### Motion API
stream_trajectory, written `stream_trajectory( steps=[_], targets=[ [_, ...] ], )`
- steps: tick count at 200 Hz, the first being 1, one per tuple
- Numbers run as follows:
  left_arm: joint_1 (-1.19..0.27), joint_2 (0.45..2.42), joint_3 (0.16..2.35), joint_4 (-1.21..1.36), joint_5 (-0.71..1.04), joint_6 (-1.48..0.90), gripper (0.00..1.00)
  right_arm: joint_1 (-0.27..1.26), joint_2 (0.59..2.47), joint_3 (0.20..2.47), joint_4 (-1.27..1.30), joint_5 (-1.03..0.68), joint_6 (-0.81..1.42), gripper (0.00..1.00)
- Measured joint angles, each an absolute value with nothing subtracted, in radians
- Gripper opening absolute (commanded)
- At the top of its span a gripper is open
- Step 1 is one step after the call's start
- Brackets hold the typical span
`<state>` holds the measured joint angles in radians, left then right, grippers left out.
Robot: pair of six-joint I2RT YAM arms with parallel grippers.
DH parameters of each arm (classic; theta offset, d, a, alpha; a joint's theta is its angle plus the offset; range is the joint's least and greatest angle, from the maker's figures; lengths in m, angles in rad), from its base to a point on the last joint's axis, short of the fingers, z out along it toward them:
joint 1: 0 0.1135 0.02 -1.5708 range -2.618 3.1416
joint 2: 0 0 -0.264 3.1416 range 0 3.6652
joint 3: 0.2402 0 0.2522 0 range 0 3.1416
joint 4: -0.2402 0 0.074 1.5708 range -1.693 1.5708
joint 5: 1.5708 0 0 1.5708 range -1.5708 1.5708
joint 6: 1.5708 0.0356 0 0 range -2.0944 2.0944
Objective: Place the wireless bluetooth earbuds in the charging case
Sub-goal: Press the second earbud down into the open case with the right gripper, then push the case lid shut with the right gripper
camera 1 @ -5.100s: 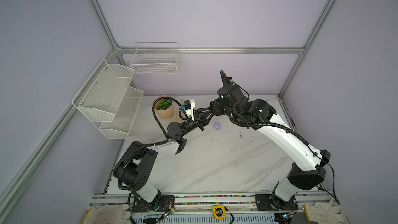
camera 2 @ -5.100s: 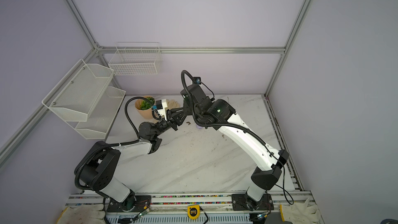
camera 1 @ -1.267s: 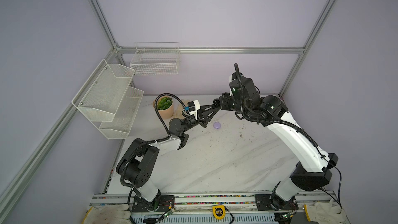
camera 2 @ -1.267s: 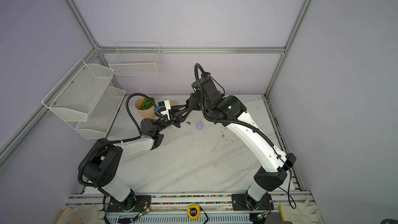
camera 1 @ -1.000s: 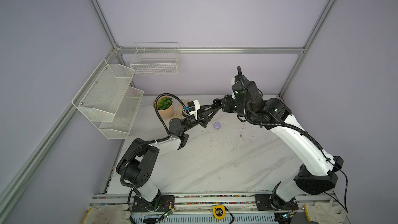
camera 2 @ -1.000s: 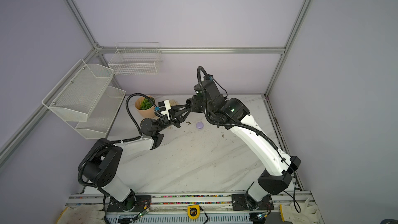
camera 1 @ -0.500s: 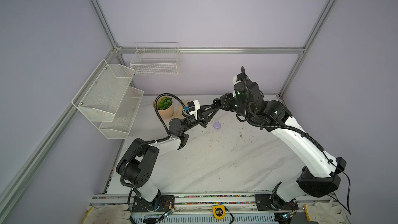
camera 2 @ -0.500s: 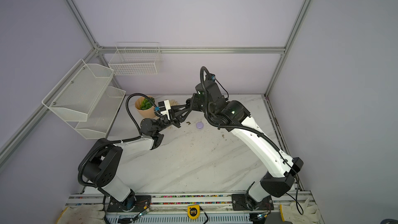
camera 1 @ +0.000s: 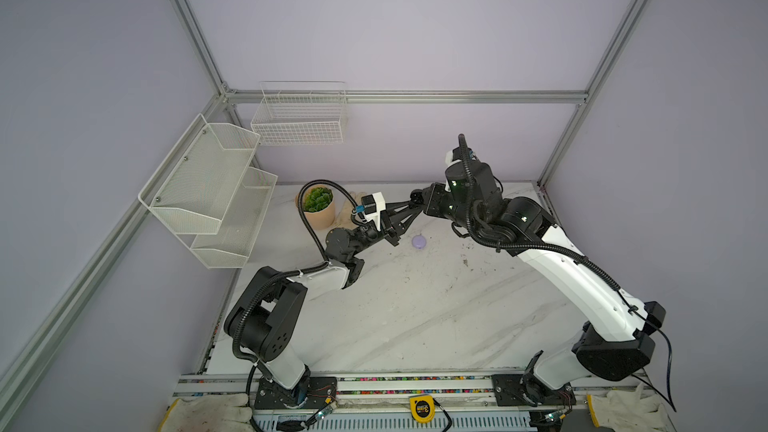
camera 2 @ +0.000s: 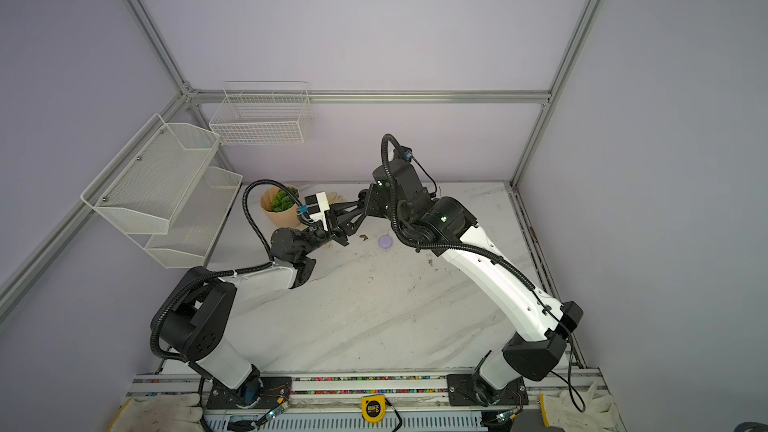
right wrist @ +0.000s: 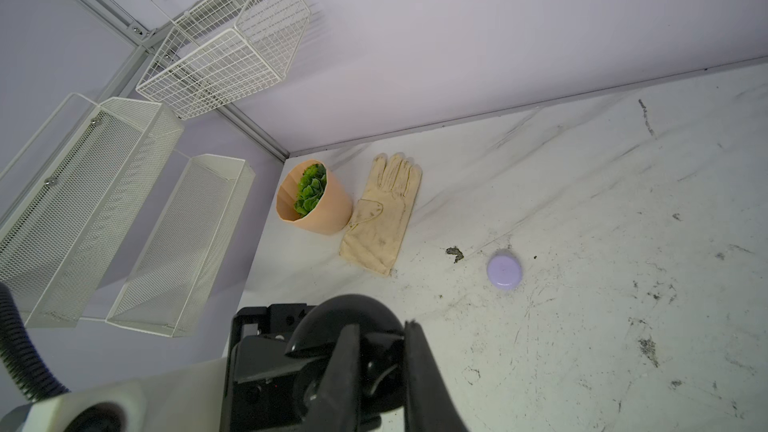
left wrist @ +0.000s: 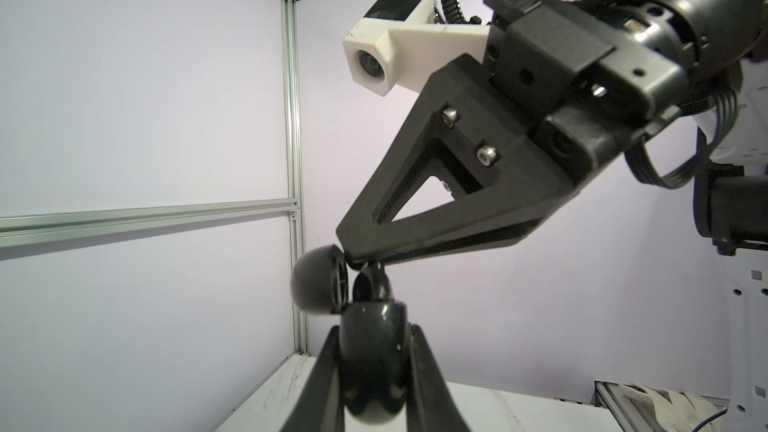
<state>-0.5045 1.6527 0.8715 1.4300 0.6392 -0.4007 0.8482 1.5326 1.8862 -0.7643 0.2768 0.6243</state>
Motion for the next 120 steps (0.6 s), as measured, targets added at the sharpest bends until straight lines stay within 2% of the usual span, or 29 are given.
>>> stream_trajectory(
  steps=[87, 120],
  targets=[
    [-0.505, 1.647, 0.871, 1.436, 0.634, -0.401, 0.00, 0.867, 1.530, 1.873, -0.760, 0.279, 0.639, 0.05],
    [-0.505, 1.647, 0.871, 1.436, 0.633, -0.401, 0.00, 0.869, 1.530, 1.877, -0.763, 0.284, 0.638, 0.20]
  ],
)
